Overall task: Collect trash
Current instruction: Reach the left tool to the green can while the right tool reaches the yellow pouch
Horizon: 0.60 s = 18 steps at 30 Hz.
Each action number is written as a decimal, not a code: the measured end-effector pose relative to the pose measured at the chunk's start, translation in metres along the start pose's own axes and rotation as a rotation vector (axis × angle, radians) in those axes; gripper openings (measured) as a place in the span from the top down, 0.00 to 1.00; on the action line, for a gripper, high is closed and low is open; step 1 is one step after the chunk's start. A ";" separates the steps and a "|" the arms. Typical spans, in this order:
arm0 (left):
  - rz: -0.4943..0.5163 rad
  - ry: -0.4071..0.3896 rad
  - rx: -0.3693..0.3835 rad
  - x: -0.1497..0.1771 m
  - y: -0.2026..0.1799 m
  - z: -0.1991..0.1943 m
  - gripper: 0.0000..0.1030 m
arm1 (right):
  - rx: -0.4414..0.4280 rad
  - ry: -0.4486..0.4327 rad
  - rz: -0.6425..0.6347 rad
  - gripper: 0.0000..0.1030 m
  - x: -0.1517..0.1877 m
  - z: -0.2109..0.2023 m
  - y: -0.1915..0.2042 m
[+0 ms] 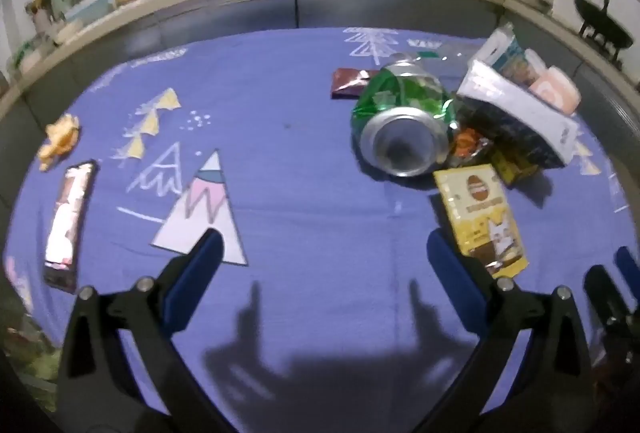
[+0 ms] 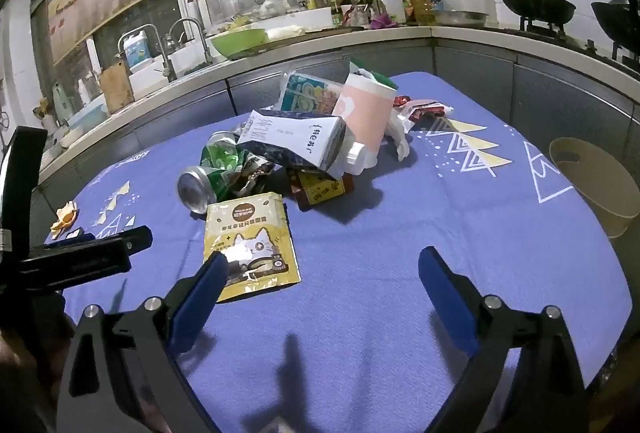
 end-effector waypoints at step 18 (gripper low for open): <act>-0.090 0.040 0.127 0.010 0.040 0.018 0.14 | -0.054 0.036 -0.023 0.50 -0.001 0.009 0.001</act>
Point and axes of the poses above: each gripper's, at about its wrist camera, not at the fingertips, and z roughly the way its jaws point, y to its left, x to its underside, the point moved 6 cm from there along z, roughly the way its jaws point, and after that the axes turned 2 degrees about -x, right-handed, at the moved point
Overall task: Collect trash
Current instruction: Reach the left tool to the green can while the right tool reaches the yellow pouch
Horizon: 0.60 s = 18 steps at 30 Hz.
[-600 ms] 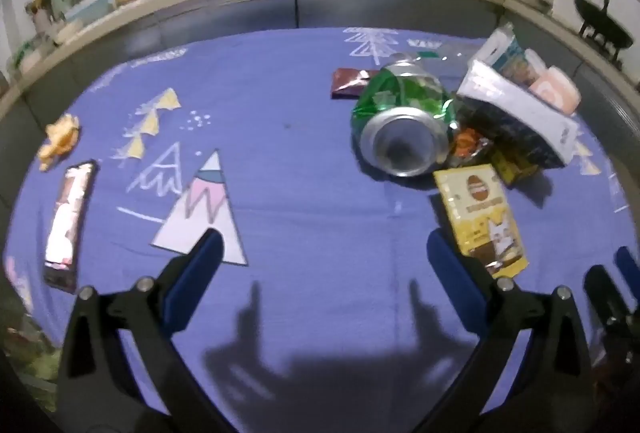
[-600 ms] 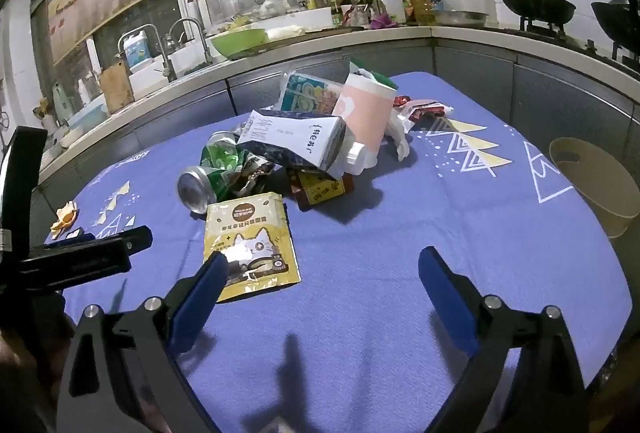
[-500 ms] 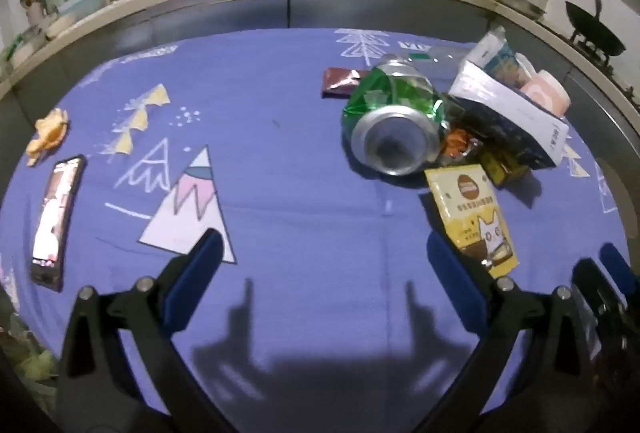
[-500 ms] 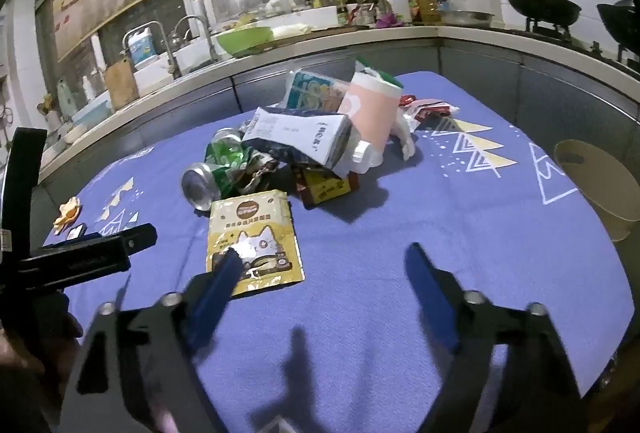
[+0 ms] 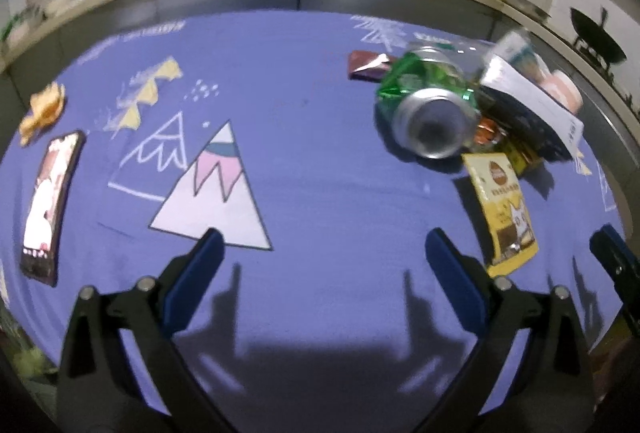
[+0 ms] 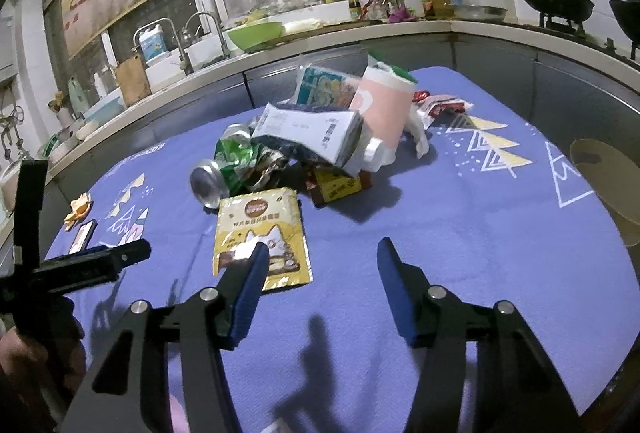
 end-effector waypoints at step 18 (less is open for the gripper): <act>0.124 0.104 0.215 -0.077 -0.080 0.047 0.16 | -0.157 0.108 0.096 0.51 -0.007 0.038 -0.009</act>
Point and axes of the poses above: each gripper's, at about its wrist camera, not at the fingertips, and z roughly the way its jaws point, y to its left, x to its underside, the point moved 6 cm from there along z, roughly the way its jaws point, and after that the axes turned 2 degrees about -x, right-handed, at the moved point
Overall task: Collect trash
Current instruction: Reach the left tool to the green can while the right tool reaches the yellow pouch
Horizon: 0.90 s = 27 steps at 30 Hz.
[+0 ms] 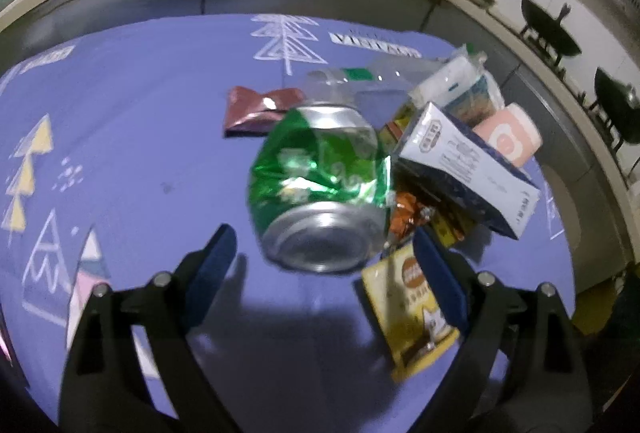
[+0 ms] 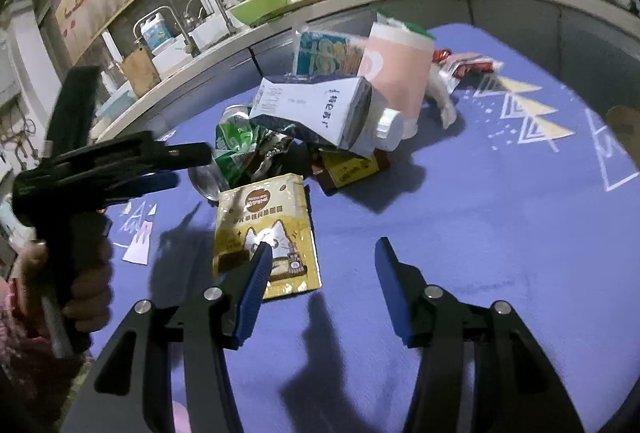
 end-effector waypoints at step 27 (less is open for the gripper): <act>-0.085 0.023 0.219 -0.005 0.062 -0.031 0.40 | -0.087 0.129 -0.038 0.51 0.004 0.032 0.025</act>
Point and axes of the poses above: each gripper's, at about its wrist camera, not at the fingertips, and z roughly the way its jaws point, y to its left, x to its underside, the point moved 6 cm from there along z, roughly the way its jaws point, and after that the axes turned 2 degrees about -x, right-handed, at the moved point
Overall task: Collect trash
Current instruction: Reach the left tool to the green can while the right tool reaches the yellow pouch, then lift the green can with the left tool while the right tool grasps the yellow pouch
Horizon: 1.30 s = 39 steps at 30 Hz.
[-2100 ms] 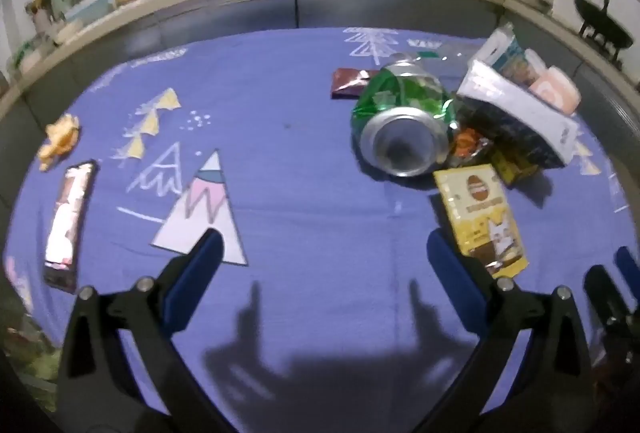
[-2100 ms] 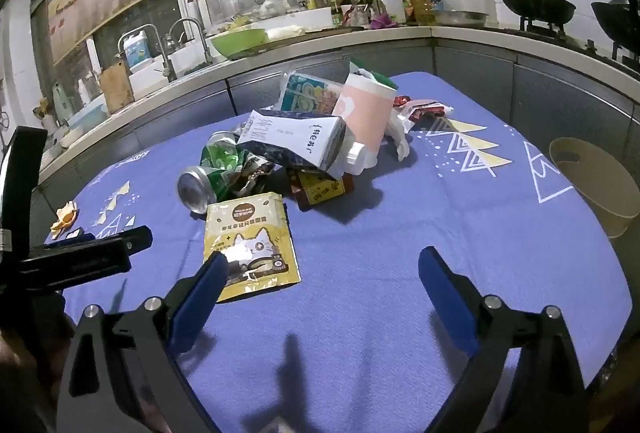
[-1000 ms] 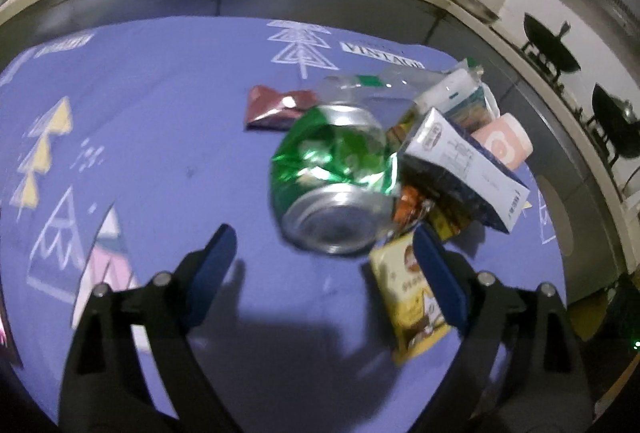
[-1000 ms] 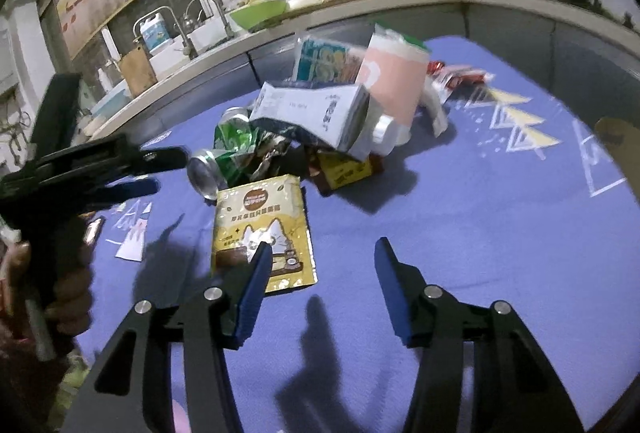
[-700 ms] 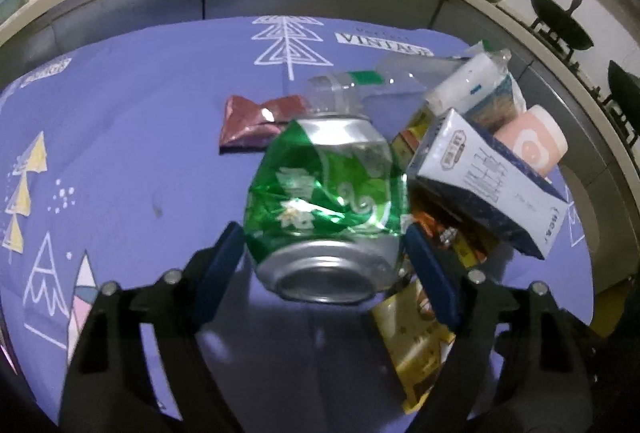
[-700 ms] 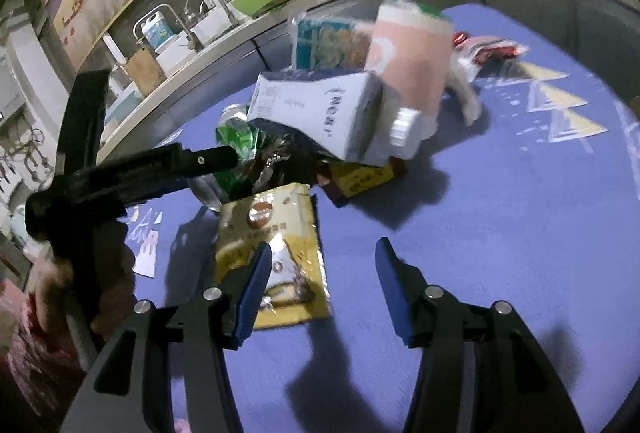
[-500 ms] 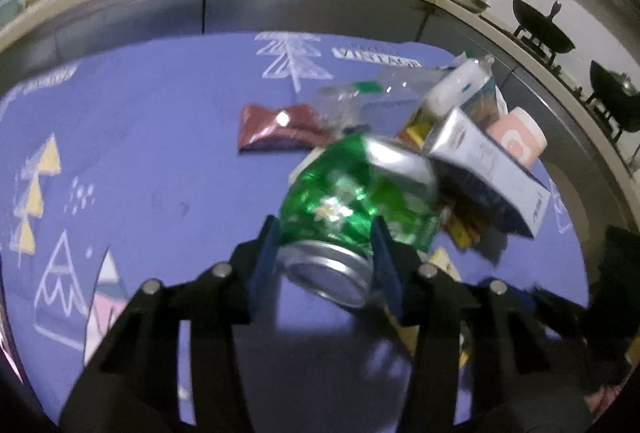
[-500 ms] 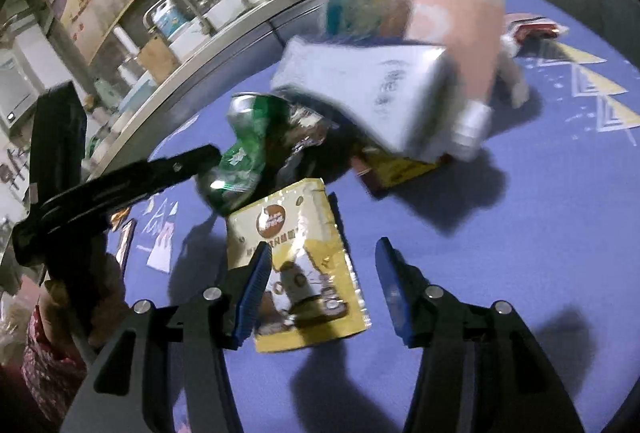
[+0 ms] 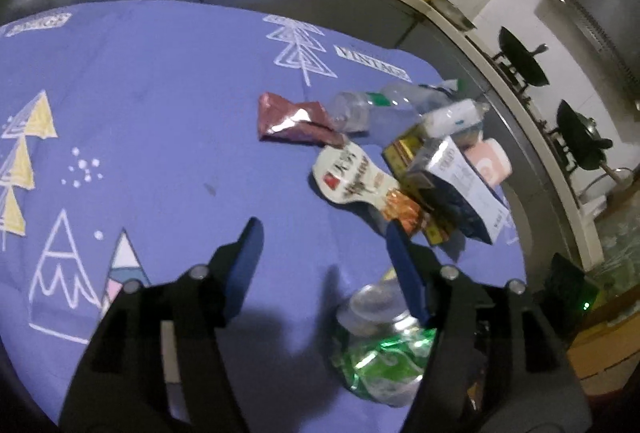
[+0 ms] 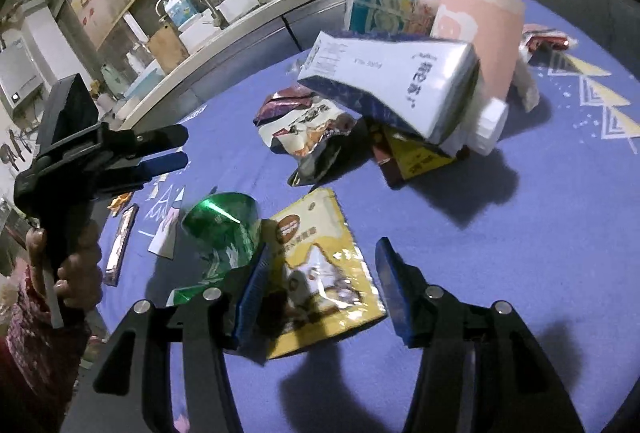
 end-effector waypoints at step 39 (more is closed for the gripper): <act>-0.264 0.180 0.324 0.095 -0.001 0.006 0.90 | -0.131 0.153 0.035 0.75 -0.003 -0.007 -0.029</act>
Point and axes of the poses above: each gripper's, at about its wrist camera, not at the fingertips, and z roughly the way its jaws point, y to its left, x to its underside, the point moved 6 cm from there along z, roughly the way its jaws point, and after that the axes turned 2 degrees about -x, right-handed, at the moved point
